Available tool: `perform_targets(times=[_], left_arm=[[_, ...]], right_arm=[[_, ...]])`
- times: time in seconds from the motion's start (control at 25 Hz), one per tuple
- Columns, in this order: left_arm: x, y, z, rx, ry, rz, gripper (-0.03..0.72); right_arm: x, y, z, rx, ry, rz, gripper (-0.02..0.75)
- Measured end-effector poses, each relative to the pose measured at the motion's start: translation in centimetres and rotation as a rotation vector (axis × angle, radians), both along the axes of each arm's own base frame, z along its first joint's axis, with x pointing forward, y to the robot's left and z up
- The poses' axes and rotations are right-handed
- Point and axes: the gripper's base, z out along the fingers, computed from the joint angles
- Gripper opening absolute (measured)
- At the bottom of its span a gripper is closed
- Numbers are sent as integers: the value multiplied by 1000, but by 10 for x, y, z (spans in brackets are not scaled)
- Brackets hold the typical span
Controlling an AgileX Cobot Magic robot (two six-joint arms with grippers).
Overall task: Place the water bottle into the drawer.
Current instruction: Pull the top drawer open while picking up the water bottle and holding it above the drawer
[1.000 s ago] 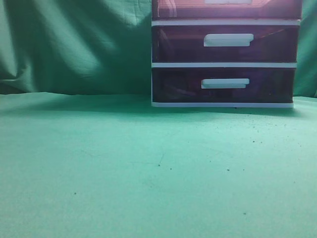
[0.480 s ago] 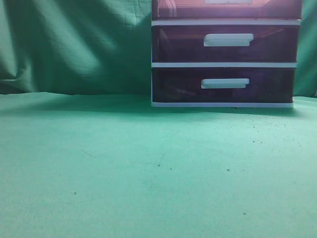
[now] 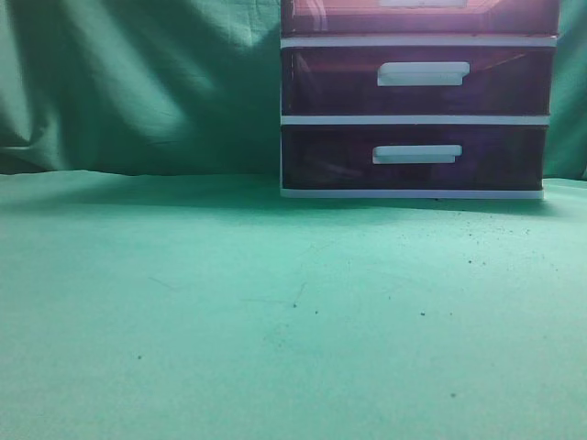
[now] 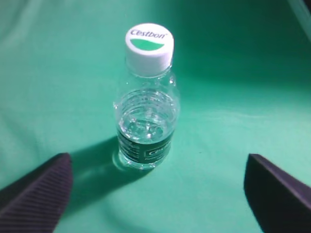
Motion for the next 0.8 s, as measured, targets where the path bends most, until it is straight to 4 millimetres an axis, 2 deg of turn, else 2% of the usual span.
perform_targets(times=[0.04,0.24,0.68,0.76,0.8], left_arm=[[7,0,-3,-15,24,6,659],[41,1,-16,-70,91,43,644],[108,7,-51,-61,163,82,644],[118,7,-56,-60,173,83,578],[121,7,-58,-60,179,83,586]], right_arm=[[0,0,0,0,0,0,0],[0,0,0,0,0,0,0],[0,0,0,0,0,0,0],[0,0,0,0,0,0,0],[0,0,0,0,0,0,0]])
